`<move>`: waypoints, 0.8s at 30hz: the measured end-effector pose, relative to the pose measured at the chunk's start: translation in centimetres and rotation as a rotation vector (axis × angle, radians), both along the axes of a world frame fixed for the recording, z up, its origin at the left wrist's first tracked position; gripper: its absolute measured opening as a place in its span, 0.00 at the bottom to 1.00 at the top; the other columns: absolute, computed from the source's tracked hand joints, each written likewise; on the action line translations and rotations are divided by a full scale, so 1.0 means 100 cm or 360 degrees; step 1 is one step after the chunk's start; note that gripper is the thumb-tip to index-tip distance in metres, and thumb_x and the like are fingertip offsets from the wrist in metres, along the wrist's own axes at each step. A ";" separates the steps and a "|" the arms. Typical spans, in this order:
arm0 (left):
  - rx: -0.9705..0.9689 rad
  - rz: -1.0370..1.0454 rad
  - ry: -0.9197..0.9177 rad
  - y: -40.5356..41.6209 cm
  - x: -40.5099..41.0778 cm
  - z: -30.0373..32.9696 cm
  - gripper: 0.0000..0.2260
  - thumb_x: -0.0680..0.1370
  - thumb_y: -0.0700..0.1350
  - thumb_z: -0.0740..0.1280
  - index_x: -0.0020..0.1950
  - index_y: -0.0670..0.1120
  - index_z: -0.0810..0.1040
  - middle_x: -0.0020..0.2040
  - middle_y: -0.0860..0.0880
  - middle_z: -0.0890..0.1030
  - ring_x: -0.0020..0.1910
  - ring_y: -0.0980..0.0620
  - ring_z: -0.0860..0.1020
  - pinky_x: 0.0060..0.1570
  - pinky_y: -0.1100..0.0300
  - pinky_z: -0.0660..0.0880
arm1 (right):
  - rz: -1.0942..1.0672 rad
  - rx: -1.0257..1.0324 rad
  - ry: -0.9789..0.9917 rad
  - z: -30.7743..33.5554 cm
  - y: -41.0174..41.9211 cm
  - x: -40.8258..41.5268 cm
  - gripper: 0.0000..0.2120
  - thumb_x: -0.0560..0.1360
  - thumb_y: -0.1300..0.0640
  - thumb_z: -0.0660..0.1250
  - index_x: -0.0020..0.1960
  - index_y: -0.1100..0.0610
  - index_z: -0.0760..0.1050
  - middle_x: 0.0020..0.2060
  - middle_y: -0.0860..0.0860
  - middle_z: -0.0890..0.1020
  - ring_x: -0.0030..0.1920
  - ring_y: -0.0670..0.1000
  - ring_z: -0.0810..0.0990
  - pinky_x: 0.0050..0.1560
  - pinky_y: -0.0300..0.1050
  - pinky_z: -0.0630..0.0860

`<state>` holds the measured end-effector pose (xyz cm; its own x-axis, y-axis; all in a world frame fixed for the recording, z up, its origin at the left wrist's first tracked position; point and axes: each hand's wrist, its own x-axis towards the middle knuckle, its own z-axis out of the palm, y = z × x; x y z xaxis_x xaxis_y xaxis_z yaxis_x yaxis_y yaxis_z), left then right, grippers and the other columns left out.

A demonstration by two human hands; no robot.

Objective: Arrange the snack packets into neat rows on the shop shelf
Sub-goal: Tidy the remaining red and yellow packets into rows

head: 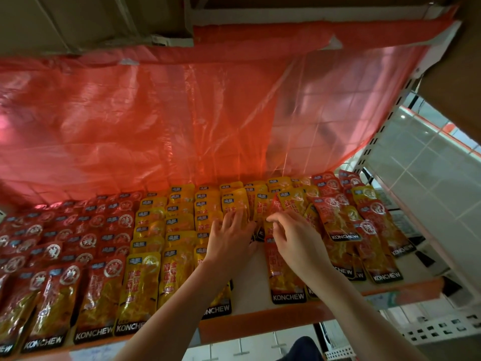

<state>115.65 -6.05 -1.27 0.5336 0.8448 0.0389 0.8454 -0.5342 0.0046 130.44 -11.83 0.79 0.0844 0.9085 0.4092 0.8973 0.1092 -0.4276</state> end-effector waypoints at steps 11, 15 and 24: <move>-0.0052 0.0031 -0.0412 -0.011 0.021 0.011 0.17 0.81 0.52 0.53 0.68 0.50 0.65 0.67 0.51 0.69 0.67 0.50 0.66 0.65 0.53 0.64 | -0.0166 0.0136 -0.0043 -0.016 -0.010 0.026 0.10 0.69 0.67 0.70 0.50 0.58 0.79 0.46 0.51 0.80 0.48 0.53 0.79 0.47 0.50 0.78; -0.0168 0.0008 -0.0681 -0.019 0.037 0.017 0.14 0.81 0.47 0.57 0.65 0.49 0.69 0.61 0.51 0.74 0.60 0.52 0.72 0.59 0.56 0.72 | -0.0275 0.0146 -0.0062 -0.026 -0.020 0.038 0.11 0.71 0.65 0.69 0.53 0.59 0.78 0.48 0.53 0.79 0.51 0.56 0.78 0.50 0.55 0.77; -0.0483 0.0306 -0.1155 -0.025 0.072 0.010 0.11 0.79 0.40 0.60 0.60 0.44 0.73 0.54 0.49 0.77 0.50 0.53 0.76 0.50 0.58 0.76 | -0.0293 0.0117 -0.0104 -0.046 -0.033 0.049 0.16 0.77 0.52 0.54 0.53 0.58 0.77 0.49 0.52 0.79 0.51 0.53 0.77 0.52 0.48 0.73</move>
<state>122.90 -8.59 -0.31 0.3077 0.9486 0.0740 0.6531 -0.2671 0.7086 135.39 -15.12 -3.78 0.2174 0.8476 0.4841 0.9306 -0.0303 -0.3648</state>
